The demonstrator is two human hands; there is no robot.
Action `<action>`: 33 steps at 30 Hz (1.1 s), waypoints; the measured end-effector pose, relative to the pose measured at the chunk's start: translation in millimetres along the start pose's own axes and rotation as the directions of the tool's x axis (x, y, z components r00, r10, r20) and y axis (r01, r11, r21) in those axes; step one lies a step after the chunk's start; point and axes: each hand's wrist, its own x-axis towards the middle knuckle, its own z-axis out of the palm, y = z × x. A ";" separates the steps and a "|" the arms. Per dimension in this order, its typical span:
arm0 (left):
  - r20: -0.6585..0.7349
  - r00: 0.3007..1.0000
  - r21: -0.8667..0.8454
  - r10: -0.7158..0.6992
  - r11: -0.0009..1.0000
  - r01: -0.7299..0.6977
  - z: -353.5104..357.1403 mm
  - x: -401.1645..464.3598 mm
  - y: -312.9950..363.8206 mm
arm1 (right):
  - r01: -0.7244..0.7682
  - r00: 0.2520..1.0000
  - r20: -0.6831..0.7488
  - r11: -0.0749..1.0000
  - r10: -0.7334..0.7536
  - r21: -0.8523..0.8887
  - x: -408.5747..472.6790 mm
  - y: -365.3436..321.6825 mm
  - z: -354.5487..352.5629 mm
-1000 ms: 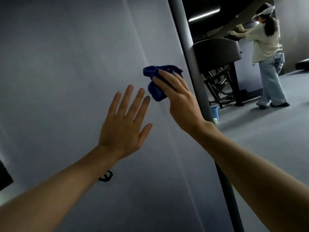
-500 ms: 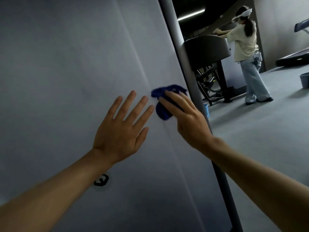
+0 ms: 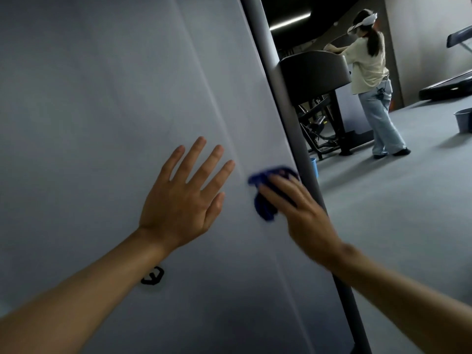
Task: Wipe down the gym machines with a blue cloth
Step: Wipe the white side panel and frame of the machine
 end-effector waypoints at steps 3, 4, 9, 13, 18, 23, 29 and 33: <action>-0.006 1.000 0.011 -0.001 1.000 0.001 0.0 -0.1 -0.6 | 0.038 0.994 -0.103 0.999 -0.040 -0.014 102.1 10.5 -15.7; -0.003 1.000 0.016 0.000 1.000 0.000 0.1 -0.4 -0.5 | 0.039 0.991 -0.127 0.999 -0.041 -0.015 126.8 12.7 -19.2; 0.001 1.000 0.009 -0.003 1.000 0.003 -1.5 -0.8 0.6 | -0.040 0.985 -0.169 0.997 0.028 -0.068 92.9 18.5 -7.9; 0.007 1.000 -0.003 0.000 1.000 0.000 -0.7 0.0 0.2 | -0.193 0.980 -0.056 0.980 0.190 -0.054 -49.0 9.1 11.3; -0.002 1.000 -0.017 -0.004 1.000 0.004 -0.8 0.4 0.2 | -0.307 0.950 -0.049 0.950 0.310 0.056 -31.2 23.6 5.0; -0.004 1.000 -0.038 -0.009 0.999 0.009 -2.0 -0.1 0.9 | -0.618 0.719 -0.163 0.728 0.676 0.296 22.9 -22.9 16.2; -0.004 1.000 -0.034 -0.008 0.999 0.008 -1.9 0.1 0.5 | -0.226 0.964 -0.108 0.964 0.241 0.140 -34.1 -157.1 59.0; -0.008 1.000 -0.044 0.002 0.999 -0.002 -2.5 -1.2 -0.3 | 0.127 0.989 0.080 0.991 -0.124 -0.044 -44.7 -144.8 55.1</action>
